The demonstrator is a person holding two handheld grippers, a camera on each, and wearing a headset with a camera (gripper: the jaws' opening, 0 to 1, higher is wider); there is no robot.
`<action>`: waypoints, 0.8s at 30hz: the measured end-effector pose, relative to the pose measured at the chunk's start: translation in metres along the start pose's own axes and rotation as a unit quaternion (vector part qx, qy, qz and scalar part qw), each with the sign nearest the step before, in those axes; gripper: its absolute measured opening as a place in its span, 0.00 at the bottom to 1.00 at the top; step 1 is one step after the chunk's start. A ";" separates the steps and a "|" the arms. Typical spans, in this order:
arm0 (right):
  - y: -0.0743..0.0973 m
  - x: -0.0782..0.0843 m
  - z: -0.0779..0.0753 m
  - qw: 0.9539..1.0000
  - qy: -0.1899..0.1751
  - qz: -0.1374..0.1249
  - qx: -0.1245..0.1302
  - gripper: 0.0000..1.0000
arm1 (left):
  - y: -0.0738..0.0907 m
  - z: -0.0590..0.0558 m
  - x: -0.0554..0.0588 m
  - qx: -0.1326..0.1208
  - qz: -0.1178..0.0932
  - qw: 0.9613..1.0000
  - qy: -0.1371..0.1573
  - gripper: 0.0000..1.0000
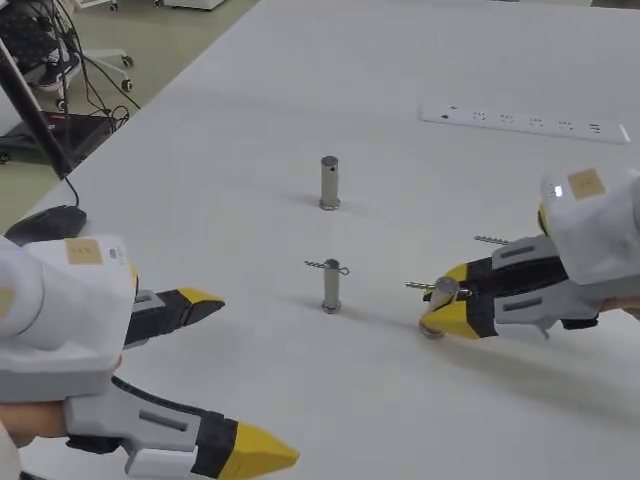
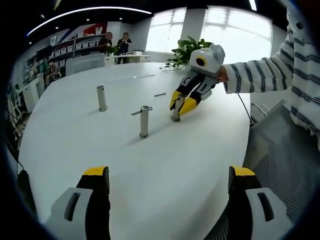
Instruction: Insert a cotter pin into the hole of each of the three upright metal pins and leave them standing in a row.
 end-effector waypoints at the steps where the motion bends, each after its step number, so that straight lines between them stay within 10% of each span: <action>1: 0.000 0.000 0.000 1.000 0.001 0.000 0.001 0.13 | 0.000 0.000 0.000 0.000 0.001 1.000 0.000 0.99; 24: 0.010 -0.009 0.002 0.998 -0.046 -0.026 0.038 0.33 | 0.009 0.006 -0.008 0.002 -0.017 1.000 0.013 0.99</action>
Point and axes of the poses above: the centre of the closed fingertips' face, and the gripper's own axes: y roughly backward along the fingers, z roughly to its left, x roughly out of its underside, the point moved 4 cm from there along y, roughly backward along the fingers, and after that the axes turned 15 degrees about y, right-handed, at the moved point
